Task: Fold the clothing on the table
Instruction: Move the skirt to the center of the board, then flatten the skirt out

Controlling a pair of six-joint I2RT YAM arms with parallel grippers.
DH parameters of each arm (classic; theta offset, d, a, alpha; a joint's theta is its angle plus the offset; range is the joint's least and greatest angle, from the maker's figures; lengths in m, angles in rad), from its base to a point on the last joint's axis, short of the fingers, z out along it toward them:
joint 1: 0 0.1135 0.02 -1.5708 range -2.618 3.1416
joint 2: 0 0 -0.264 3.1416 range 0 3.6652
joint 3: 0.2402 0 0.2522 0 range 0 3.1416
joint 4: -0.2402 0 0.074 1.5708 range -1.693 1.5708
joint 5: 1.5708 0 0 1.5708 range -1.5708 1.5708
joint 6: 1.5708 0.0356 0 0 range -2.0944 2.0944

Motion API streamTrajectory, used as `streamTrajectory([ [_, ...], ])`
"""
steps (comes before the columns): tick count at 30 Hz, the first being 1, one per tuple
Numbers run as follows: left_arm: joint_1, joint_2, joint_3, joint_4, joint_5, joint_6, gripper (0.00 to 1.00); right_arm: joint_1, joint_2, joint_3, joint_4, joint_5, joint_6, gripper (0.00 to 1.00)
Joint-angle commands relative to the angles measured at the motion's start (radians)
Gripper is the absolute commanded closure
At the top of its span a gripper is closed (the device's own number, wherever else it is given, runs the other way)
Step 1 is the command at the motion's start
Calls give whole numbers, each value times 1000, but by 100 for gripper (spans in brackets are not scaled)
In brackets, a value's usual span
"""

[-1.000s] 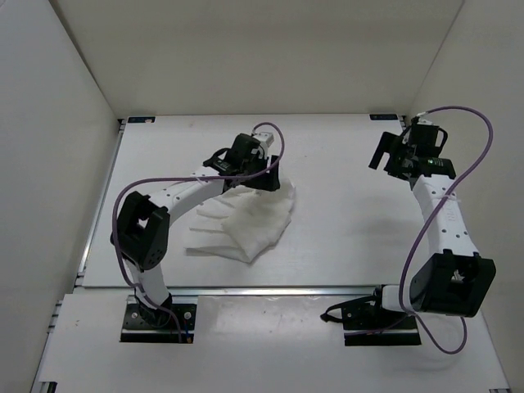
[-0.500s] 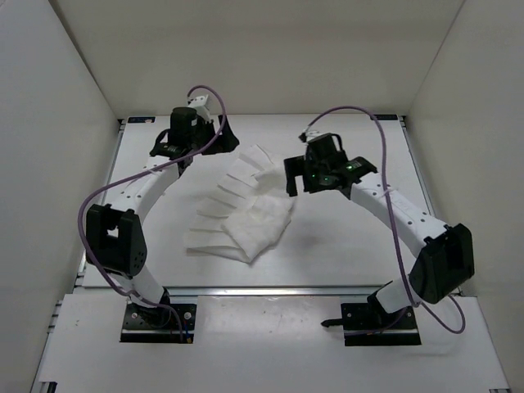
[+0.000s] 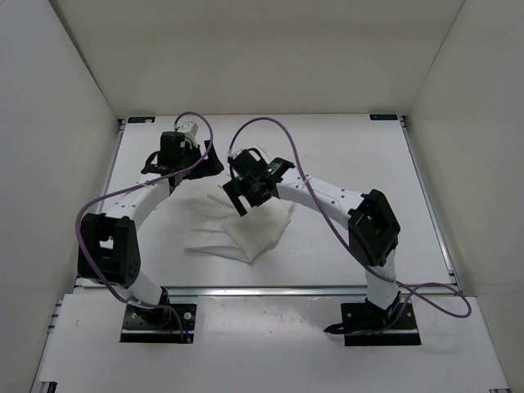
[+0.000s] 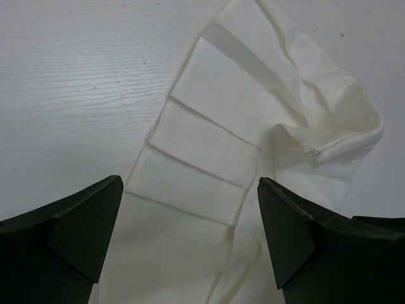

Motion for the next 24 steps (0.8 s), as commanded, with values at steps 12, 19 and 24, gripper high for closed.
streamTrajectory([
  [12,87,-79,-82,34,-8,-8,1,121,83,90,-36,-51,15,2],
  [19,124,-87,-139,66,31,-28,2,147,124,106,-31,-94,7,3],
  [24,138,-97,-150,62,31,-25,1,155,141,97,-20,-120,9,8],
])
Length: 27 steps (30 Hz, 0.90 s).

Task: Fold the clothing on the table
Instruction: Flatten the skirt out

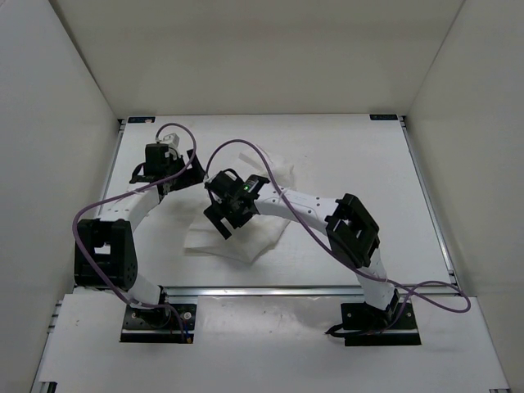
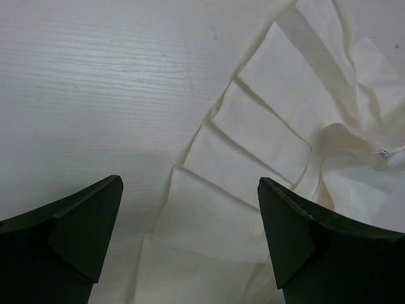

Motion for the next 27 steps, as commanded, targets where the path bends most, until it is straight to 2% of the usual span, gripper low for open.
streamTrajectory([
  [1,12,-46,-6,22,19,-5,1,15,6,25,18,-10,8,9],
  [5,32,-57,-15,18,37,-7,1,4,38,37,9,0,26,18],
  [8,38,-65,-20,8,40,1,1,6,58,43,16,30,14,28],
  [9,40,-68,-16,7,48,4,1,10,61,46,18,31,10,36],
  [11,43,-75,-17,2,45,7,2,16,84,65,16,31,2,40],
  [12,43,-72,-15,1,45,5,1,12,86,77,15,40,1,52],
  [13,49,-77,-15,-4,50,5,1,15,103,88,6,62,5,75],
  [15,44,-78,-9,1,63,7,2,10,118,118,-30,100,28,100],
  [20,43,-80,-14,33,119,13,2,-14,37,76,-25,168,65,100],
  [22,38,-71,-6,67,203,16,5,-34,-30,37,-13,178,74,100],
  [25,-11,-36,38,100,338,53,7,-79,-235,-146,54,148,108,100],
  [27,-69,7,121,73,390,108,5,-125,-384,-305,201,61,109,100],
])
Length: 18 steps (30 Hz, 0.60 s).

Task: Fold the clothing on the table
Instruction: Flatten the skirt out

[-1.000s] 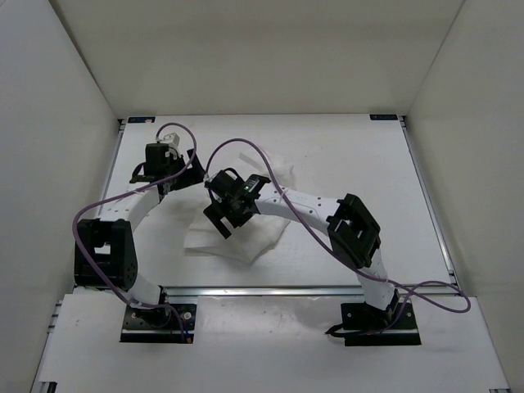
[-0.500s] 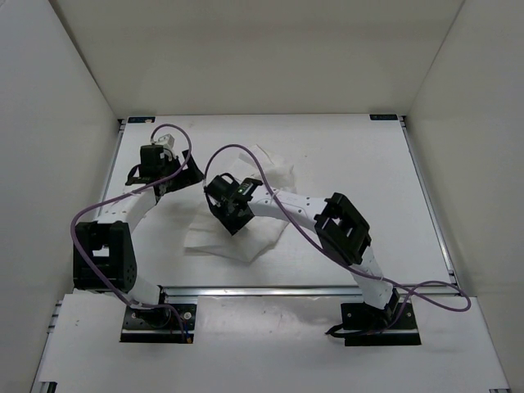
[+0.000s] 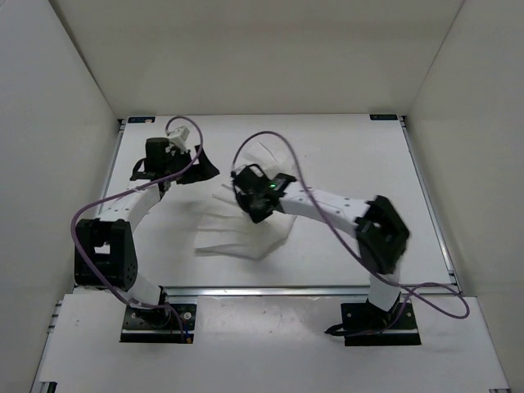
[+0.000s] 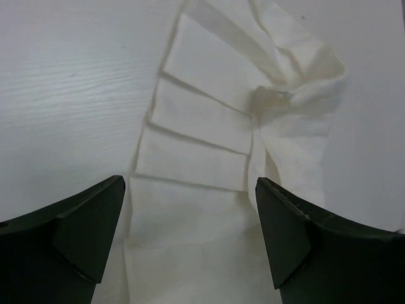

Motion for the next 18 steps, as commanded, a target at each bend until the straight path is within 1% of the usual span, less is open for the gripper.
streamTrajectory([
  [1,-132,46,126,21,169,117,4,-90,-351,-249,246,-128,31,100],
  [2,-192,72,163,-5,157,136,2,-111,-405,-301,291,-236,40,100],
  [3,-204,86,180,-15,159,154,1,-136,-493,-418,371,-282,42,100],
  [4,-244,114,203,10,195,145,1,-169,-585,-515,440,-329,59,100],
  [5,-255,138,206,43,258,127,1,-179,-619,-552,459,-351,66,100],
  [7,-261,178,174,193,351,-3,1,-213,-737,-651,476,-374,80,100],
  [8,-267,207,160,274,353,-31,1,-228,-754,-668,465,-386,80,100],
  [10,-292,247,174,306,352,-56,2,-251,-797,-701,434,-397,83,99],
  [11,-303,282,198,294,332,-50,3,-260,-796,-699,424,-382,86,100],
  [14,-335,336,244,257,279,-28,3,-260,-828,-731,397,-356,100,100],
  [18,-340,384,257,212,226,-39,5,-329,-915,-777,374,-349,114,100],
])
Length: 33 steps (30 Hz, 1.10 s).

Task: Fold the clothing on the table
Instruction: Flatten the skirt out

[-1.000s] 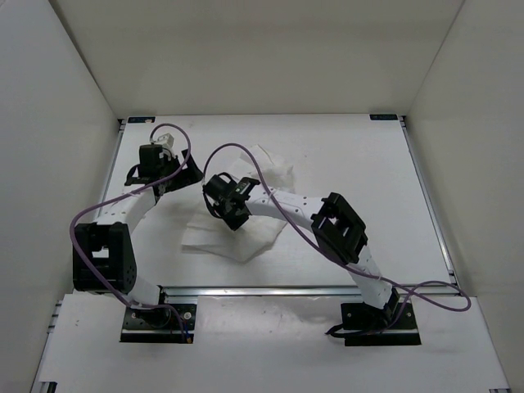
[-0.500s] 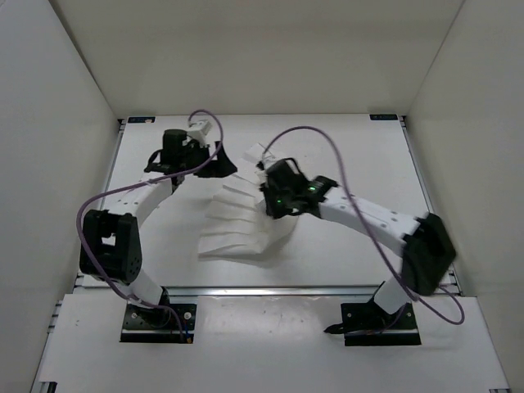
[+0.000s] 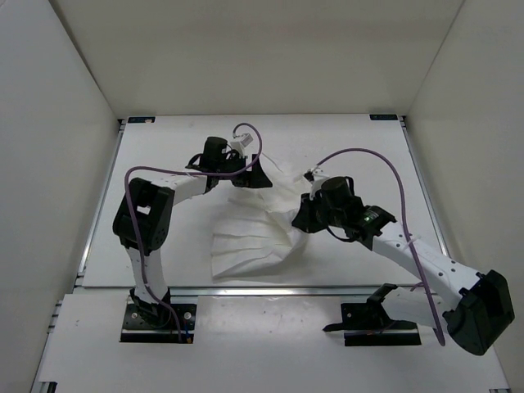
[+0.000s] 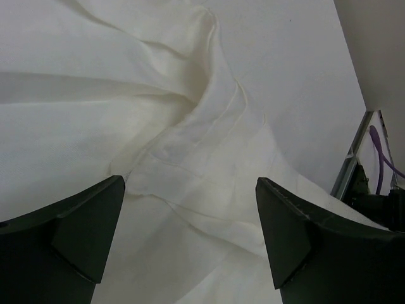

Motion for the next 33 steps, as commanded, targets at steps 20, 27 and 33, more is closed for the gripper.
streamTrajectory([
  [20,-49,130,87,26,-28,-98,35,-28,25,80,-44,0,-80,100],
  [27,-39,132,78,95,-27,-155,93,-34,50,104,-66,10,-98,100],
  [33,19,47,102,109,-77,-186,100,-137,59,167,-93,96,-119,99],
])
